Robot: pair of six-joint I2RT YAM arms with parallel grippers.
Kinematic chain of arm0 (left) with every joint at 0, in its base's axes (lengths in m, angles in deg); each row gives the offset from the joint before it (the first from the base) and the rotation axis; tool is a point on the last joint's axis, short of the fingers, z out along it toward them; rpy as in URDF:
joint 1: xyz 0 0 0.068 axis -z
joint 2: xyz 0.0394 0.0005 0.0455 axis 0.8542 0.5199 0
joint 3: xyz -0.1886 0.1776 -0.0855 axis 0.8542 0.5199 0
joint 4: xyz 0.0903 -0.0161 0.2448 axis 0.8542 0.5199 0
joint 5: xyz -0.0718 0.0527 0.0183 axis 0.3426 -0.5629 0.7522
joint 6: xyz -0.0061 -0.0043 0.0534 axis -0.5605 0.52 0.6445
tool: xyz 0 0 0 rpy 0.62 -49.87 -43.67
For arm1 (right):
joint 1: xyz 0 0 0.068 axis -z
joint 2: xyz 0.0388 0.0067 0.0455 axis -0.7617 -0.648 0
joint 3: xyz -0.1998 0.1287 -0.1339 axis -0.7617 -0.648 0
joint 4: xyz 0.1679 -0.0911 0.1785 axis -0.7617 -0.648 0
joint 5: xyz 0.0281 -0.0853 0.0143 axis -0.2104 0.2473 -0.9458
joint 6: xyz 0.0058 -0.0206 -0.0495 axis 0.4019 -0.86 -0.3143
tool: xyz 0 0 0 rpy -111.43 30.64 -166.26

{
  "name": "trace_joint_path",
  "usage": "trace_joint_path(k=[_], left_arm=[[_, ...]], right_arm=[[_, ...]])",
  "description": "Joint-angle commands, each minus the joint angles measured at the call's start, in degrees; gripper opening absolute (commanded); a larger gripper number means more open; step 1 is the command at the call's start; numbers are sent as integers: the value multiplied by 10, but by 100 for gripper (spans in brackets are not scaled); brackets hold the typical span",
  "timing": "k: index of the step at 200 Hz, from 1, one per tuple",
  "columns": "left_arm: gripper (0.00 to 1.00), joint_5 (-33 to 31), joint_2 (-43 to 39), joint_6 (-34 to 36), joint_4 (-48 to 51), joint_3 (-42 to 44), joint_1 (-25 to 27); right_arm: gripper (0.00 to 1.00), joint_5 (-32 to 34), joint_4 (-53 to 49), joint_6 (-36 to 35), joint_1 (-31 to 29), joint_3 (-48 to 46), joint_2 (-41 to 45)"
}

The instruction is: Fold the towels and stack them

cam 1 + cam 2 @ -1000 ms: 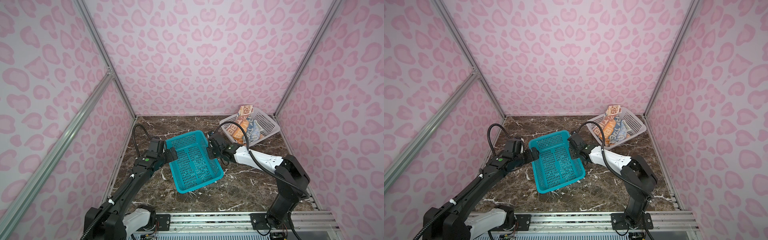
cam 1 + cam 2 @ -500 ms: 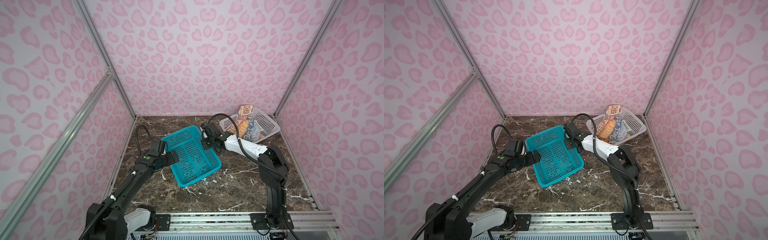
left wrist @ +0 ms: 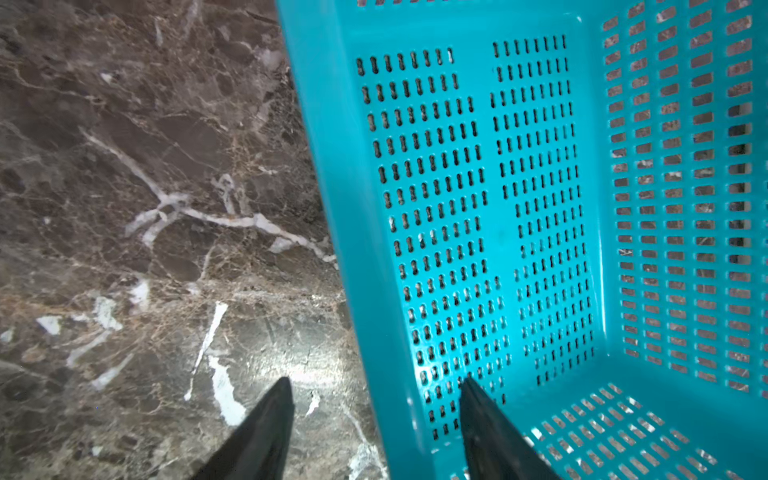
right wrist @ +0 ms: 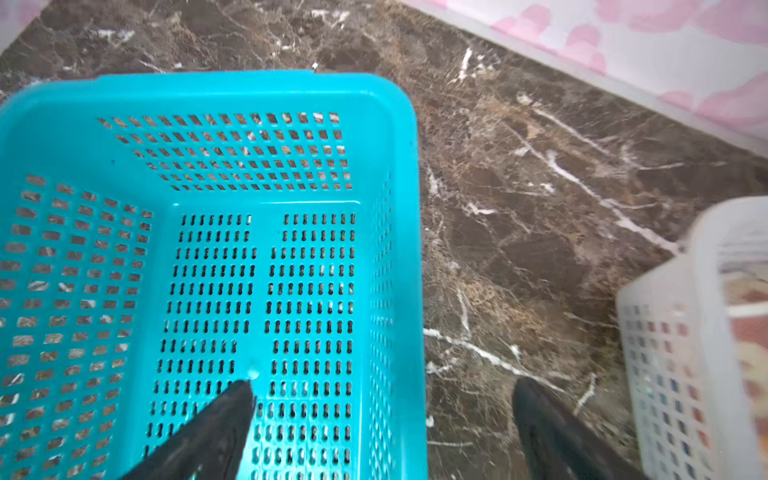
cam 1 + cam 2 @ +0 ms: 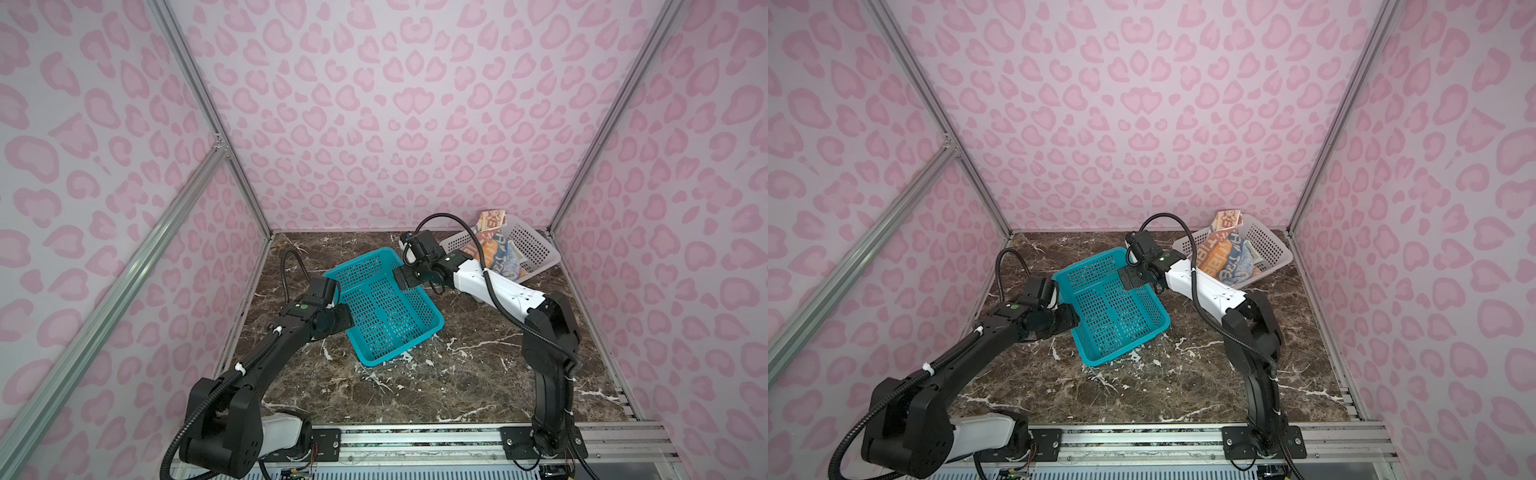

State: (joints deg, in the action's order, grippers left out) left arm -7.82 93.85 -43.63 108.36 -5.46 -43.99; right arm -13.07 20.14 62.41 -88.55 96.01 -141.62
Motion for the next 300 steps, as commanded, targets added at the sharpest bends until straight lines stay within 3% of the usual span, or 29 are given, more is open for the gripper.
trace_joint_path(k=[1,12,25,52,87,125,167,201,218,267,300], left_arm=[[56,-2,14,-9,-5,-10,0],[46,-1,20,-10,-7,-9,1],[42,0,25,-13,-13,-4,1],[23,22,31,-17,-29,5,0],[4,39,24,-32,-36,5,2],[3,4,-1,-94,-33,-5,0],[3,-44,-37,-262,-69,4,-48],[3,-178,-65,-398,-75,-22,-60],[2,-222,-51,-461,-78,-36,-73],[2,-265,46,-570,-111,-82,-110],[2,-260,127,-586,-101,-134,-131]], right_arm=[[99,71,-17,29,-1,-31,51],[99,96,-18,41,-1,-54,86],[99,145,-16,76,-1,-81,123],[99,187,-58,93,5,-122,190],[99,190,-1,110,13,-252,297],[99,145,46,134,33,-339,368],[99,78,63,126,35,-353,360],[99,42,83,133,29,-352,338],[99,38,87,131,21,-345,320],[99,28,80,125,6,-309,274],[99,30,83,120,6,-312,276]])
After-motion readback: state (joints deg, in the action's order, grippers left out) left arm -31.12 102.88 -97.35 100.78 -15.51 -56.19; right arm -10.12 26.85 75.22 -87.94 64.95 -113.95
